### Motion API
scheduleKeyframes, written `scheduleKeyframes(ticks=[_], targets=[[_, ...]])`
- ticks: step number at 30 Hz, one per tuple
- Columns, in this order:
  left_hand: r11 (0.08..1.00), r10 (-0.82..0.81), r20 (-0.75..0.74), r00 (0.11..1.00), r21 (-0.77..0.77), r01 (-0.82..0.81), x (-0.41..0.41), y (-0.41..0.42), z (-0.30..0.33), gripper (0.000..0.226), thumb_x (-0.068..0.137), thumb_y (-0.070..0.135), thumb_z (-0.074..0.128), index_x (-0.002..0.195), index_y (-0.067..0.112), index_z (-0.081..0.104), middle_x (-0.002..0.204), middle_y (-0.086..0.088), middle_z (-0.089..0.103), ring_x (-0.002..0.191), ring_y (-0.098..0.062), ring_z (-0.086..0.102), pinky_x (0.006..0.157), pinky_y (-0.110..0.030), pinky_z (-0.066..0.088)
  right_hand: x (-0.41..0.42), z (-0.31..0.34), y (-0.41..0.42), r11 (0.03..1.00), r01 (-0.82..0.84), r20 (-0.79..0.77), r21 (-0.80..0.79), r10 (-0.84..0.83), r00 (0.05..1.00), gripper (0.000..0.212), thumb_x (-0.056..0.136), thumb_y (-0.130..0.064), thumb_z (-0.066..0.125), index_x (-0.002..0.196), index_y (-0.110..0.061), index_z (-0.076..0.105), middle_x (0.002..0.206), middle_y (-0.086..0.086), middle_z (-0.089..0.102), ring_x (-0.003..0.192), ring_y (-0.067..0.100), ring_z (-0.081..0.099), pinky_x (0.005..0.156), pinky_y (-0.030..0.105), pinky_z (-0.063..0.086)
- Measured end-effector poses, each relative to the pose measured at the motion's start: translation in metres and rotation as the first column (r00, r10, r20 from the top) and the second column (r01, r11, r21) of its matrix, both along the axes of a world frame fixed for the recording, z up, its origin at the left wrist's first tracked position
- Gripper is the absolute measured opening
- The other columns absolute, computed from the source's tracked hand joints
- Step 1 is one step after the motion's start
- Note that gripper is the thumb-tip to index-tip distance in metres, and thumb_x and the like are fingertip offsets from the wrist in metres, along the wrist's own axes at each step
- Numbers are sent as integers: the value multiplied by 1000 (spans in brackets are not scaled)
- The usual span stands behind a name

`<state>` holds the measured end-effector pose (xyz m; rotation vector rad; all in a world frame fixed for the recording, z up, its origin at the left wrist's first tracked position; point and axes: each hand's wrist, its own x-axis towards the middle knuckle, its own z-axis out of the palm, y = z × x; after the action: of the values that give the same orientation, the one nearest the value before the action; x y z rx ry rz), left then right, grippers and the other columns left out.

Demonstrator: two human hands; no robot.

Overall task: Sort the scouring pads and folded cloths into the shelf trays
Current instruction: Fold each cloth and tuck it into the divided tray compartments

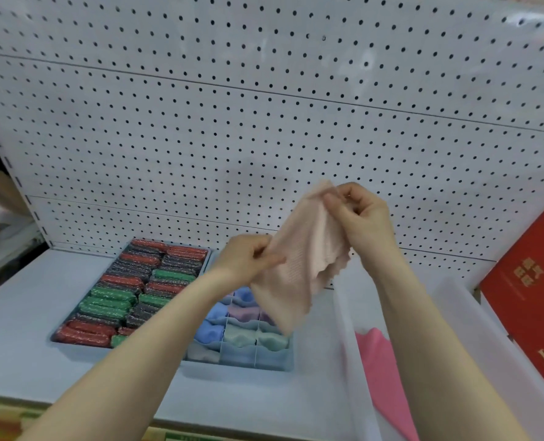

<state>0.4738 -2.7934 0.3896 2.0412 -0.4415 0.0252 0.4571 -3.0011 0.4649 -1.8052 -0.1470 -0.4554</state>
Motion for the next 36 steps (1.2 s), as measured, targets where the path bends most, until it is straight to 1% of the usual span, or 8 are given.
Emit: scheduleKeyframes(ticks=[7, 17, 20, 23, 28, 32, 34, 36], targets=[[985, -14, -290, 957, 159, 63, -6, 28, -85, 22, 96, 19, 55, 85, 22, 74, 74, 4, 74, 74, -11, 71, 80, -36, 58, 8, 7, -25, 987, 144, 25, 67, -146, 989, 11, 87, -32, 71, 78, -26, 69, 63, -3, 56, 64, 15, 52, 63, 32, 45], [992, 8, -51, 999, -124, -14, -2, -18, -22, 52, 87, 33, 70, 135, 32, 50, 127, 11, 57, 112, -4, 57, 91, -21, 49, 5, 1, -7, 992, -109, -79, -58, 105, 991, 8, 84, -21, 76, 80, -14, 75, 79, -1, 72, 74, 4, 62, 73, 20, 48], [966, 13, 25, 1000, -258, -6, -2, -35, 8, 38, 80, 47, 69, 115, 38, 61, 104, 24, 66, 95, 5, 62, 82, -17, 50, 5, 2, -6, 973, -180, -128, -147, 161, 979, 7, 83, -20, 77, 80, -15, 76, 80, 1, 73, 74, 4, 63, 74, 19, 49], [943, 124, 114, 986, -322, -82, 3, -41, 26, 32, 84, 40, 62, 82, 8, 66, 63, 4, 49, 57, -8, 41, 57, -29, 34, 4, 0, -11, 963, -190, -174, -192, 157, 972, 9, 82, -29, 79, 80, -21, 76, 80, 3, 72, 73, 7, 63, 70, 22, 49], [908, 179, 132, 975, -402, -113, 11, -25, 36, 33, 91, 33, 63, 66, 13, 57, 55, 10, 34, 54, -9, 29, 52, -26, 24, 1, -9, -28, 984, -170, -229, -56, 153, 961, 26, 80, -34, 80, 73, -11, 70, 59, 1, 57, 50, 10, 45, 49, 18, 36], [941, 107, 59, 992, -328, -82, 13, -18, 38, 25, 81, 46, 64, 82, 22, 70, 64, 10, 59, 60, -14, 52, 61, -29, 41, 1, -7, -25, 985, -162, -170, -54, 151, 974, 17, 82, -22, 79, 70, -12, 72, 59, 3, 61, 51, 7, 48, 50, 13, 37], [948, 92, 14, 996, -307, -83, 15, -16, 36, 4, 80, 36, 71, 83, 38, 74, 79, 13, 73, 77, -11, 69, 75, -28, 52, 2, -4, -23, 980, -178, -155, -82, 164, 974, 11, 82, -18, 78, 73, -15, 73, 62, 0, 63, 54, 7, 49, 52, 15, 39], [944, 110, 16, 994, -315, -99, 14, -14, 34, 23, 83, 20, 75, 75, 42, 74, 78, 13, 74, 75, -4, 68, 75, -24, 52, 3, -2, -23, 977, -186, -139, -104, 171, 976, 9, 83, -15, 77, 76, -19, 75, 62, -6, 65, 52, 3, 50, 52, 13, 40]])
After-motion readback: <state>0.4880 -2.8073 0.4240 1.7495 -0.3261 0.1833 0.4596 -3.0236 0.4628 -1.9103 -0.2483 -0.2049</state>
